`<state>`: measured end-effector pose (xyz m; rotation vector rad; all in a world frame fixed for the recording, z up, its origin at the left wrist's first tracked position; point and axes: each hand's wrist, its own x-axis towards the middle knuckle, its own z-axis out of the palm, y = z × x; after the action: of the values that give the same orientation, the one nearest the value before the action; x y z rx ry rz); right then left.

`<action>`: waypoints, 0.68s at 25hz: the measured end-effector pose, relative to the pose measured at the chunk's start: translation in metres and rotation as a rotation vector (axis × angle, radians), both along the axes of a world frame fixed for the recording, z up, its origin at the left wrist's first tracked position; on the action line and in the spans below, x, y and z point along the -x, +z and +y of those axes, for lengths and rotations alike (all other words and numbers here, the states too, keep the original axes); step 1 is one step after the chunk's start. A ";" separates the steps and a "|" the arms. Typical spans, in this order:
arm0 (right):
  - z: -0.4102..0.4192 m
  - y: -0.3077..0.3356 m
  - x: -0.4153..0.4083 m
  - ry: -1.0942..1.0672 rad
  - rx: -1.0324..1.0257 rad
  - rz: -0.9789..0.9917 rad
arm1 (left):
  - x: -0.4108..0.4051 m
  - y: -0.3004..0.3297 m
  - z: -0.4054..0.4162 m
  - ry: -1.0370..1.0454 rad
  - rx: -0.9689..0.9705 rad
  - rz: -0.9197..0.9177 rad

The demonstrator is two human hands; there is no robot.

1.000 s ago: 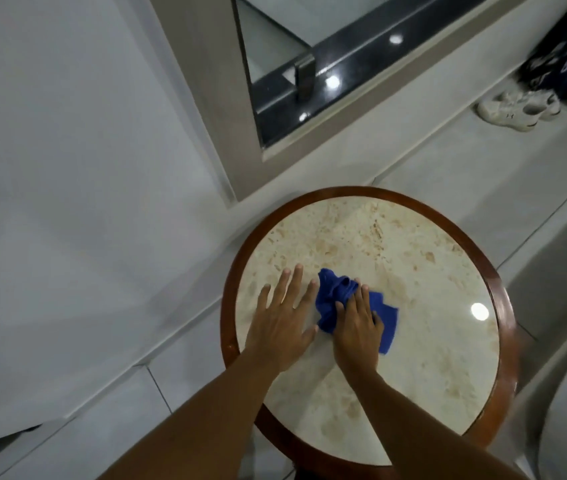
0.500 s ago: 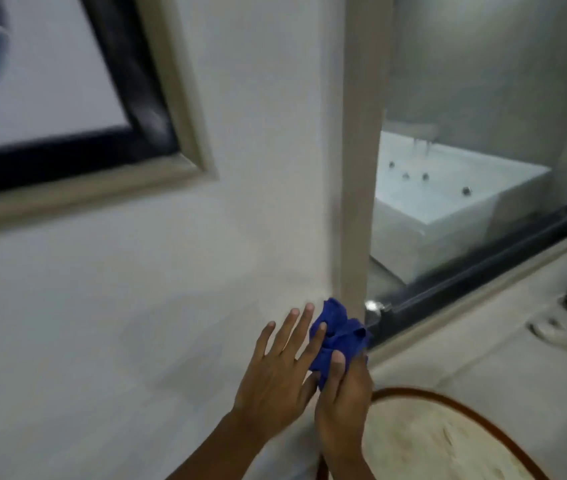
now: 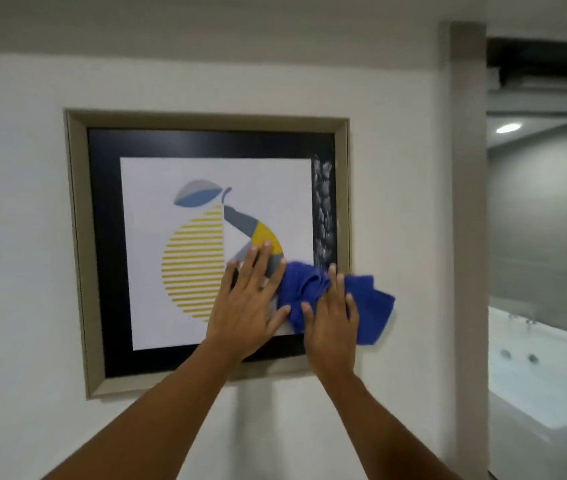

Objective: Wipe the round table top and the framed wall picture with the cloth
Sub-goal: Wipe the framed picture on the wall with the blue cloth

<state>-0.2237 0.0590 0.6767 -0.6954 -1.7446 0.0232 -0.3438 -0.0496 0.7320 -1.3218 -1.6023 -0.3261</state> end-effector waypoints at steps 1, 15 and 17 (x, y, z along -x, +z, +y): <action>0.003 -0.017 0.003 -0.037 -0.012 -0.050 | 0.011 -0.003 0.002 0.008 0.012 0.017; 0.027 0.207 0.026 -0.075 -0.196 0.065 | 0.041 -0.031 0.024 -0.051 -0.120 0.085; 0.026 0.216 0.029 -0.050 -0.238 0.097 | 0.042 -0.031 0.024 -0.043 -0.119 0.082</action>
<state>-0.2531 0.0850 0.8923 -0.5538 -1.6046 -0.1794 -0.3858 -0.0253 0.7010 -1.2647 -1.4653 -0.3828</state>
